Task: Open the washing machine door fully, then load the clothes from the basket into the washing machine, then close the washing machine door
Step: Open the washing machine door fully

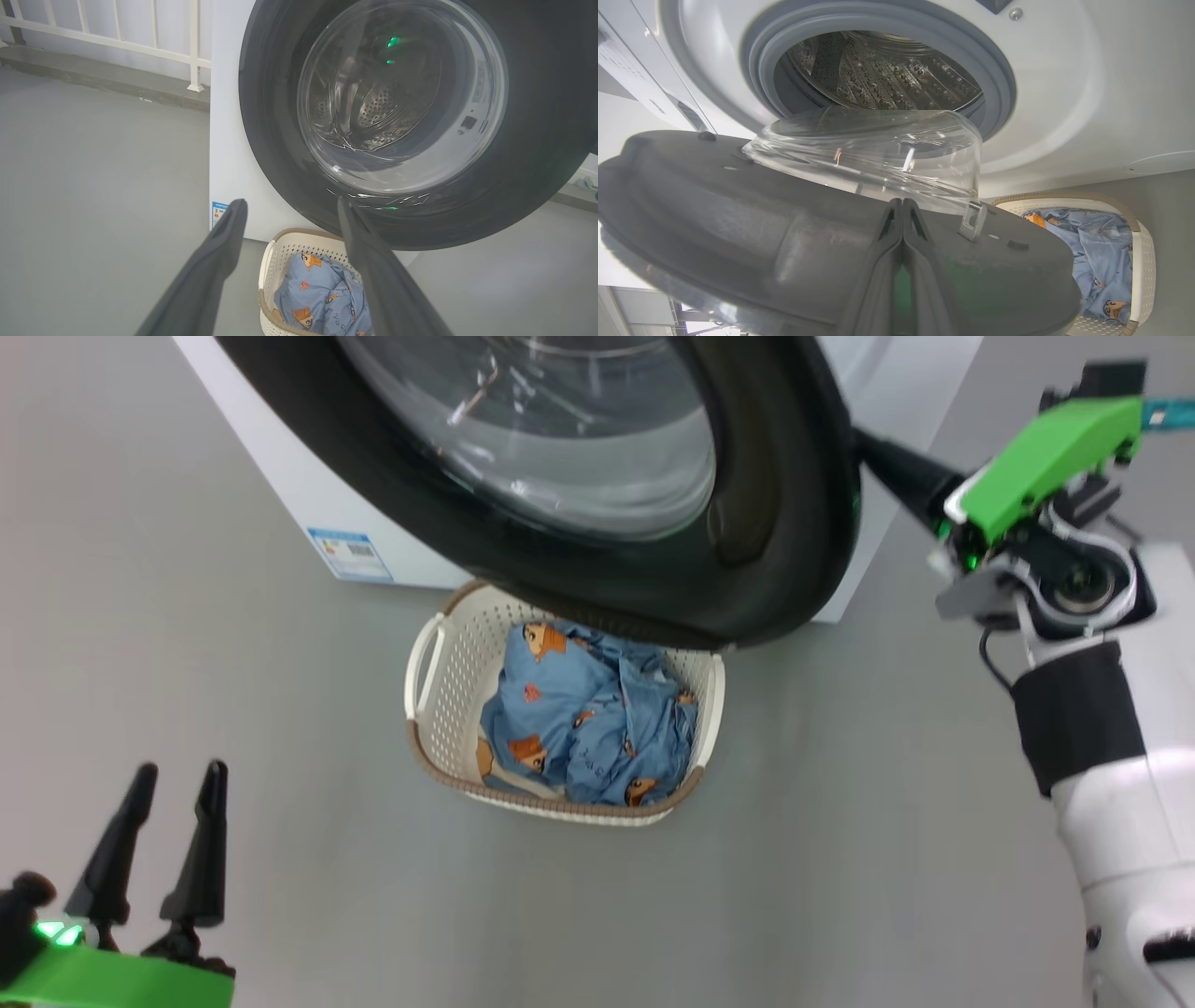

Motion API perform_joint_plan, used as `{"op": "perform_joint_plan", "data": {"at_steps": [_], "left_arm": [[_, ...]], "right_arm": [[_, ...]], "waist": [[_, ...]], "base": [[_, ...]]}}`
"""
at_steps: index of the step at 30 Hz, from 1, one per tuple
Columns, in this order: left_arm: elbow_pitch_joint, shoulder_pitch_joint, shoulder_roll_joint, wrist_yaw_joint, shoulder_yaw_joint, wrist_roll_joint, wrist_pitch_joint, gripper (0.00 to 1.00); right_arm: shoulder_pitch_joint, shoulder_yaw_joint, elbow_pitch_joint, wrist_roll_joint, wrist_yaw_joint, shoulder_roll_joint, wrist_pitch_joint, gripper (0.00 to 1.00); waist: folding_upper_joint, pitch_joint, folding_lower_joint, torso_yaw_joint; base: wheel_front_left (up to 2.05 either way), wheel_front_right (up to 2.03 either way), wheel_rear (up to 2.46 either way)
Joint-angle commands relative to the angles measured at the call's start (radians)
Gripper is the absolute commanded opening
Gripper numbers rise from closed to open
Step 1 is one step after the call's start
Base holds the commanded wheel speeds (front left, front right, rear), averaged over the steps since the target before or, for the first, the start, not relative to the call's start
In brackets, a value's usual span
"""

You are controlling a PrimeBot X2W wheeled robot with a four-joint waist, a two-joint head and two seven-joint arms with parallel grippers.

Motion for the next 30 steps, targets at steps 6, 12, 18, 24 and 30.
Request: {"op": "perform_joint_plan", "data": {"at_steps": [6,12,18,24,30], "left_arm": [[0.008,0.021,0.028,0.001,0.03,0.035,-0.007,1.0],[0.025,0.034,0.021,0.001,0.022,0.05,-0.007,1.0],[0.044,0.036,0.007,0.001,0.017,0.06,-0.007,1.0],[0.063,0.038,-0.008,0.001,0.017,0.069,-0.007,1.0],[0.079,0.042,-0.022,0.001,0.015,0.081,-0.007,1.0]], "right_arm": [[0.099,0.022,-0.107,0.066,0.006,0.024,0.064,0.0],[0.172,0.043,-0.16,0.093,0.006,0.024,0.086,0.0],[0.215,0.092,-0.166,0.125,0.006,0.024,0.1,0.0],[0.231,0.118,-0.177,0.146,0.006,0.024,0.114,0.0],[0.242,0.145,-0.207,0.168,0.006,0.024,0.139,0.0]], "waist": [[0.0,-0.09,0.0,-0.015],[0.0,-0.122,0.0,-0.004],[0.0,-0.146,0.0,0.025],[0.0,-0.172,0.0,0.041],[0.0,-0.197,0.0,0.052]], "base": [[0.0,0.0,0.0],[0.0,0.0,0.0],[0.0,0.0,0.0],[0.0,0.0,0.0],[0.0,0.0,0.0]]}}
